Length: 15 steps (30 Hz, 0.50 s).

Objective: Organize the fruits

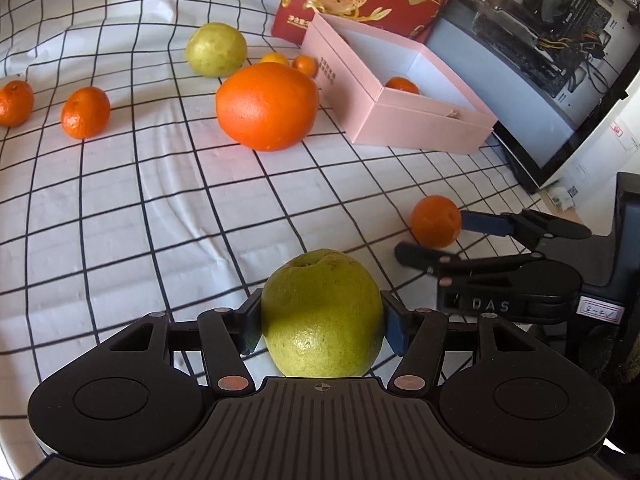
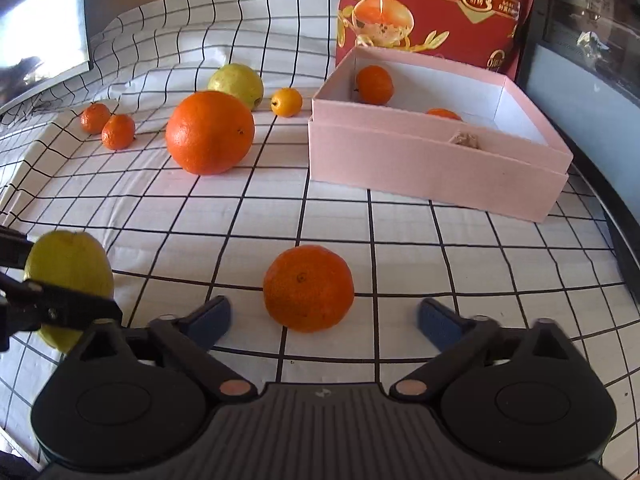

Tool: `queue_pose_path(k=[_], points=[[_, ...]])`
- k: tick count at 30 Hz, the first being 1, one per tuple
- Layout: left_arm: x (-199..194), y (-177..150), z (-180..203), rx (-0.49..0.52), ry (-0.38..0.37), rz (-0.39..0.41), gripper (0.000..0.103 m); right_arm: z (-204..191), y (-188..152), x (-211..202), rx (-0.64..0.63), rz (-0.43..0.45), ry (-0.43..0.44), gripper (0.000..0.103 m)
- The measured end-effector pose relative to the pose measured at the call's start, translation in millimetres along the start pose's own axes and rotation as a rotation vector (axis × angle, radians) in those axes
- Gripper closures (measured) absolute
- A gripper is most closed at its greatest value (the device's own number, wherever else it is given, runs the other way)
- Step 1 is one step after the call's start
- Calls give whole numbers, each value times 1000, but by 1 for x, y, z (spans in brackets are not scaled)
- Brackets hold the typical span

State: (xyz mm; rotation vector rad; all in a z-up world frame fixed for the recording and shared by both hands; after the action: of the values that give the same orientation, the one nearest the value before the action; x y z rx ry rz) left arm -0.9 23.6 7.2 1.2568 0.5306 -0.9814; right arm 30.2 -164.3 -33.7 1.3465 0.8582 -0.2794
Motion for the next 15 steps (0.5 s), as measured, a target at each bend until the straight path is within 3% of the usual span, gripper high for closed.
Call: queue_pose_path(k=[3,6,15], points=[[0,-2,1,0,2,-7,39,-1,1,-5,-4,7,9,42],[0,-3,4,7,2,-10,39,-1,2,-10,6,5,31,61],[5,11,14,19,-30,4,39,15,-3,-30,52,35,-19,62]])
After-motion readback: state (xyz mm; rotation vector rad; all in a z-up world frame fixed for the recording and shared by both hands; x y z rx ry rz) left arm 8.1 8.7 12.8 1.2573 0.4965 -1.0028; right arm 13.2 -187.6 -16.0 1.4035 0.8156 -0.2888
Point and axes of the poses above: each gripper's, at about its wrist camera, not at the fingertips, and x roughly the way its jaws point, z to its right, y to its top, the point moved 3 cm from there along x, roughly the way its jaws point, and after that the axes turned 3 degrees about y, right-handed, at the moved point
